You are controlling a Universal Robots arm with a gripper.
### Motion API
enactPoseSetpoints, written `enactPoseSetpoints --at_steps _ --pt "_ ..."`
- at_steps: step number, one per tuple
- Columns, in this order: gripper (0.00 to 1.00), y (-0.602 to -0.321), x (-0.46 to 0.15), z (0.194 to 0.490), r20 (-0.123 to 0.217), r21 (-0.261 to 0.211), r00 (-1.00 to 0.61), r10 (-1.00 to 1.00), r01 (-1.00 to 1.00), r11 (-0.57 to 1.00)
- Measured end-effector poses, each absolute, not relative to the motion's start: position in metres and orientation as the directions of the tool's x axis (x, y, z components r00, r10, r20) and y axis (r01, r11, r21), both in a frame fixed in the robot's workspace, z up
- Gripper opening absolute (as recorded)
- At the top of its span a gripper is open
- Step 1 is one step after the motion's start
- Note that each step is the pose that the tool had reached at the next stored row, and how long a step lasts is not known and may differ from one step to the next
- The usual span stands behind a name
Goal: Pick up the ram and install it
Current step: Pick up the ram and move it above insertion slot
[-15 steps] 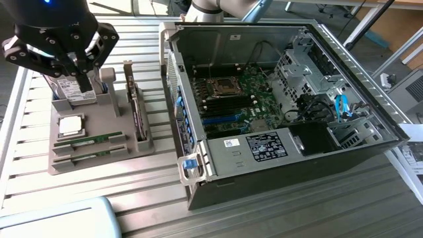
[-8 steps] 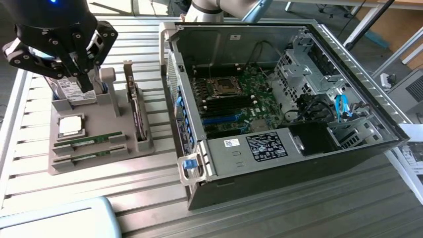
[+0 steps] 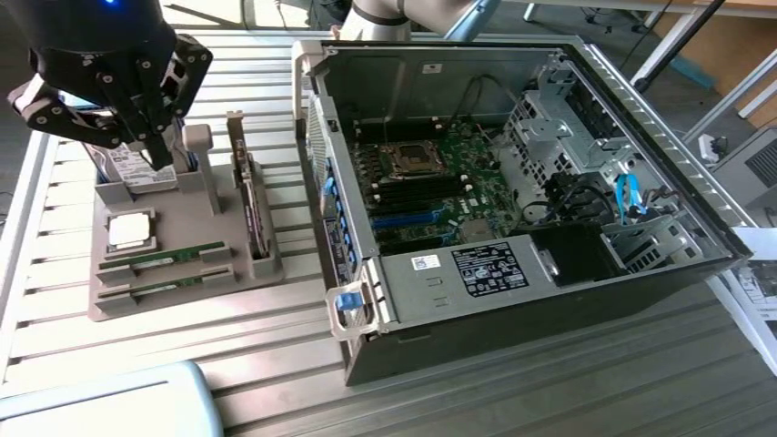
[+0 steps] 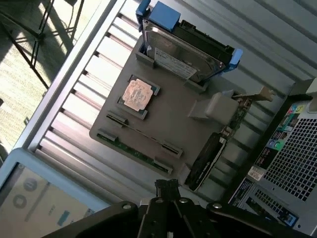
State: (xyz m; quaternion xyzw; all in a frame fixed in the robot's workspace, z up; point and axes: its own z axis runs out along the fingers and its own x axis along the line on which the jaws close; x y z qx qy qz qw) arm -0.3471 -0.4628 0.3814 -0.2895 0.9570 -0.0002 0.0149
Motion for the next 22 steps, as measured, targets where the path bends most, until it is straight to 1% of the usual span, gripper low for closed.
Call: enactPoseSetpoints --at_steps 11,22 --pt "0.11 -0.4628 -0.3471 0.3807 -0.028 -0.009 -0.706 -0.708 -0.708 0.706" --pt "0.11 -0.4629 -0.3471 0.38 -0.028 -0.009 -0.546 -0.837 -0.837 0.547"
